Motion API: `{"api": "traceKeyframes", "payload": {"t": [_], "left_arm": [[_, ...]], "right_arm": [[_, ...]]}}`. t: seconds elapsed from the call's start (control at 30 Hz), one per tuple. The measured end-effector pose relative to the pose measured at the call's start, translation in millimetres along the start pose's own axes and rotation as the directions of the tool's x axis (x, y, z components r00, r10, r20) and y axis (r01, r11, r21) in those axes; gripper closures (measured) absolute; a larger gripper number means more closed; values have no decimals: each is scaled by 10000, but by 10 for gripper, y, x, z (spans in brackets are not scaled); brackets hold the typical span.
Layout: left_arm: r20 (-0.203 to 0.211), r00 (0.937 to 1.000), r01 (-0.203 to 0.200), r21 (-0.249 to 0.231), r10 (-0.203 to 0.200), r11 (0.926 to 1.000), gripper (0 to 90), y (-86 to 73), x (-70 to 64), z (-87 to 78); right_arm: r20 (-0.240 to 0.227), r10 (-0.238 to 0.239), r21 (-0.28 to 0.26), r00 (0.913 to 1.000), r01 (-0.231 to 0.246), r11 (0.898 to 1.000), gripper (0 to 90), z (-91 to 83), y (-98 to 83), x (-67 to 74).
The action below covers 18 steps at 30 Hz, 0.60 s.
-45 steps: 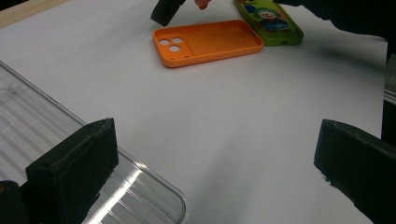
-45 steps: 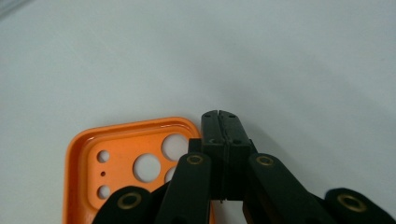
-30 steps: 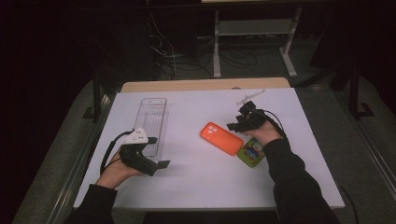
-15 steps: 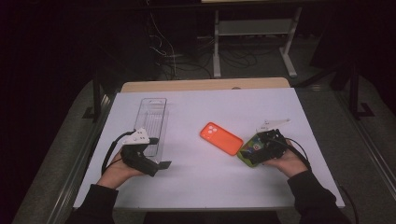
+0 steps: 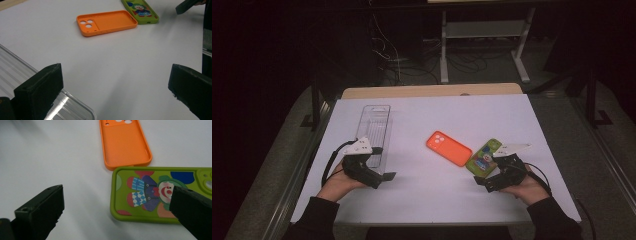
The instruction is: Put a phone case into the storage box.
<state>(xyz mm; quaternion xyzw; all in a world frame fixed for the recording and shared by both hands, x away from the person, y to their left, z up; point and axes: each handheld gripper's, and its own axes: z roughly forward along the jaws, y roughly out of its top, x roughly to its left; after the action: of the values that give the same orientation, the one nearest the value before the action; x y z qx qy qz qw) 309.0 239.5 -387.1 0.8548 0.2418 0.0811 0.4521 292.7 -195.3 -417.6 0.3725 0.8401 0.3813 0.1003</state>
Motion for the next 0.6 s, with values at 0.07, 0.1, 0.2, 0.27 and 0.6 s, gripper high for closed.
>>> {"api": "traceKeyframes", "payload": {"t": [0.07,0.1,0.2,0.27,0.6], "left_arm": [[39,10000,-60,52,59,10000,0,-3,6,-3],[43,10000,4,23,-4,10000,0,-4,3,-4],[91,9999,96,-87,-95,9999,0,-3,8,-8],[99,9999,104,-100,-103,9999,0,-3,10,-10],[76,9999,153,-233,-151,9996,0,0,-12,-21]], "right_arm": [[-13,81,30,10000,-81,10000,0,-9,22,8],[-13,81,30,10000,-81,10000,0,-9,22,8],[36,141,285,9999,-142,9995,0,-18,55,7],[15,216,500,9998,-217,9985,0,-22,95,4],[37,22,496,10000,-24,9988,0,-38,386,-36]]}}
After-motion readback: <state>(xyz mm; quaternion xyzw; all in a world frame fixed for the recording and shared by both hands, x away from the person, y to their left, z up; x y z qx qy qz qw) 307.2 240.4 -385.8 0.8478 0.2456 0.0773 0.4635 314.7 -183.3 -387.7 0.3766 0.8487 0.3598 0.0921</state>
